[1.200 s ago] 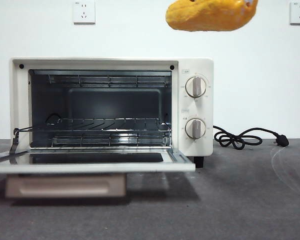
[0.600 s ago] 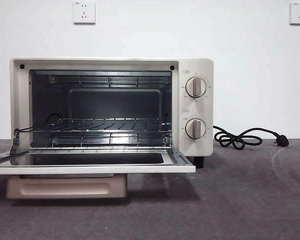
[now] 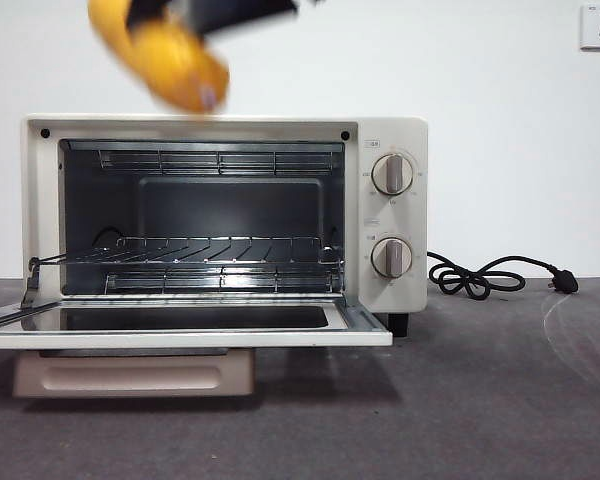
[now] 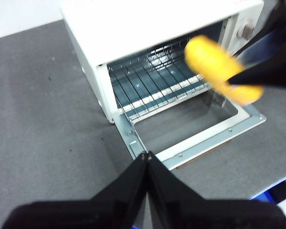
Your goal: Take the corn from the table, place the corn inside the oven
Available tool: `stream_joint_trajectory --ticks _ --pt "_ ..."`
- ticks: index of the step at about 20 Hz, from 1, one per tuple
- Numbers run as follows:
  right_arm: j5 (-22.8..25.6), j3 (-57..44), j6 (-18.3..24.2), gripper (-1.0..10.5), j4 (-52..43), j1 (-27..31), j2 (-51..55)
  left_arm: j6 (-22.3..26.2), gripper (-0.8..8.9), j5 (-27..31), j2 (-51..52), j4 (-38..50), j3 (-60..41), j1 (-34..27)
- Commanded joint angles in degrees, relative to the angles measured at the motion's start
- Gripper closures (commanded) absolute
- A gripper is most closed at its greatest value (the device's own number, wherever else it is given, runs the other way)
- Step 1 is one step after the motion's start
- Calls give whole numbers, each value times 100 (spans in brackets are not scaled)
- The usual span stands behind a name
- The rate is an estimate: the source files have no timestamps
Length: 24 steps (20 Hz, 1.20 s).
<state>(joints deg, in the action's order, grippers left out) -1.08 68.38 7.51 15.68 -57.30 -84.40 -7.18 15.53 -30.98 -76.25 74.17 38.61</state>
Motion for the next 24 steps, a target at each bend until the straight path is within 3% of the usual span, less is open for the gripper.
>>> stream_joint_trajectory --ticks 1,9,15,24 --pt "442 83 981 962 -107 -13 -413 -79 819 15 44 31 -39 11" --pt "1825 588 2437 962 -289 0 -1486 -79 819 13 61 33 -39 11" --pt "2503 1126 3351 962 -398 87 -2131 -76 819 13 61 33 -39 11" --pt "2684 1438 3517 947 -466 278 -2594 -74 819 13 61 33 -39 11"
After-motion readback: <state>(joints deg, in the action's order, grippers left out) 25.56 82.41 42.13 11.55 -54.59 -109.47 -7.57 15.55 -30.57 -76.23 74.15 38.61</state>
